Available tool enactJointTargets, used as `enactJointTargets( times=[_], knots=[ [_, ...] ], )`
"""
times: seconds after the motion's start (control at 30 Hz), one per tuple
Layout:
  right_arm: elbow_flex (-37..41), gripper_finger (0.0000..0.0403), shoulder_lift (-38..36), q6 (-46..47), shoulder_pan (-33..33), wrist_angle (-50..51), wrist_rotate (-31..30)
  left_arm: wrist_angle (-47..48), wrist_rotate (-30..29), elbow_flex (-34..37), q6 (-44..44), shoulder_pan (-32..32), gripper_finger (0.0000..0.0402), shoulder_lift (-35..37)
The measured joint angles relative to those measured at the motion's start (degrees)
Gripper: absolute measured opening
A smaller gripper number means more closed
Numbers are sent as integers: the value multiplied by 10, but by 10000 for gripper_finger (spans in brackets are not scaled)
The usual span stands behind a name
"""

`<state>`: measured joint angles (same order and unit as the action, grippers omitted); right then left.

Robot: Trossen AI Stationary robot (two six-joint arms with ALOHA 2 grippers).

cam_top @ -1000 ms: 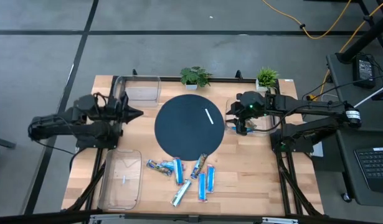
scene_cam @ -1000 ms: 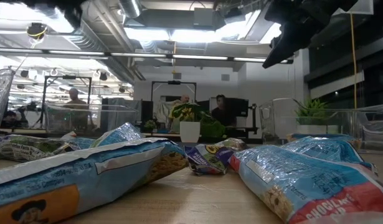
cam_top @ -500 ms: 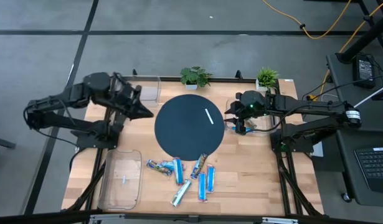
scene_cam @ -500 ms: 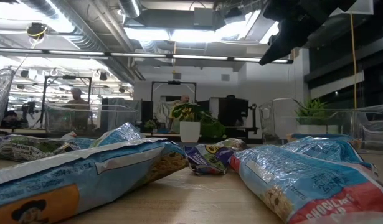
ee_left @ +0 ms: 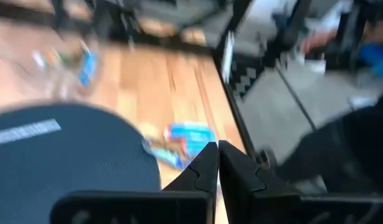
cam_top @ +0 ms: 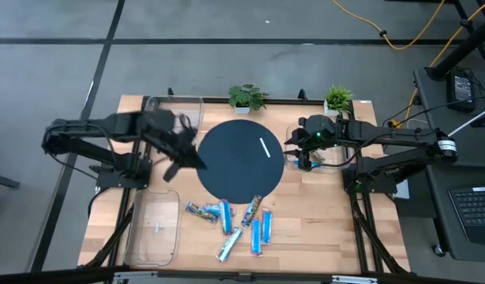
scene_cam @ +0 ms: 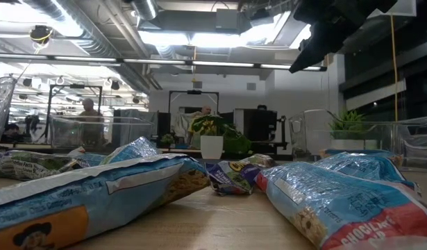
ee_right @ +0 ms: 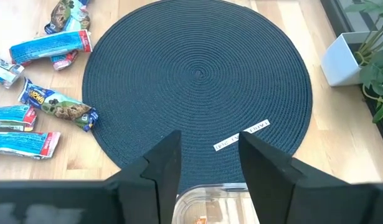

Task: Pick and place Granola Bars by type
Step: Put the blue granola bar into the top left transparent bin

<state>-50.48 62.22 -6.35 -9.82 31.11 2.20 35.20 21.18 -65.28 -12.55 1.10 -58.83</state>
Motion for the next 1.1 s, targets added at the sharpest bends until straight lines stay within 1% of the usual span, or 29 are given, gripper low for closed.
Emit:
enactJointTargets(
  times=[0.1, 0.3, 0.5, 0.6, 0.73, 1.1],
  knots=[
    [0, 162, 0, -2, 0, 0, 0, 0, 0, 23, -17, -31, 6, -26],
    [0, 162, 0, -4, 0, 1, 0, 0, 4, 49, -19, -72, 6, -91],
    [0, 162, 0, -21, 0, 1, 0, 41, -15, 51, -17, -91, 8, -163],
    [0, 162, 0, -21, 0, 1, 0, 72, -25, 51, -17, -102, 19, -192],
    [0, 162, 0, -20, 0, 1, 0, 92, -26, 51, -12, -117, 54, -223],
    [0, 162, 0, -30, 0, 6, 0, 99, -35, 51, -31, -166, 191, -282]
  ],
)
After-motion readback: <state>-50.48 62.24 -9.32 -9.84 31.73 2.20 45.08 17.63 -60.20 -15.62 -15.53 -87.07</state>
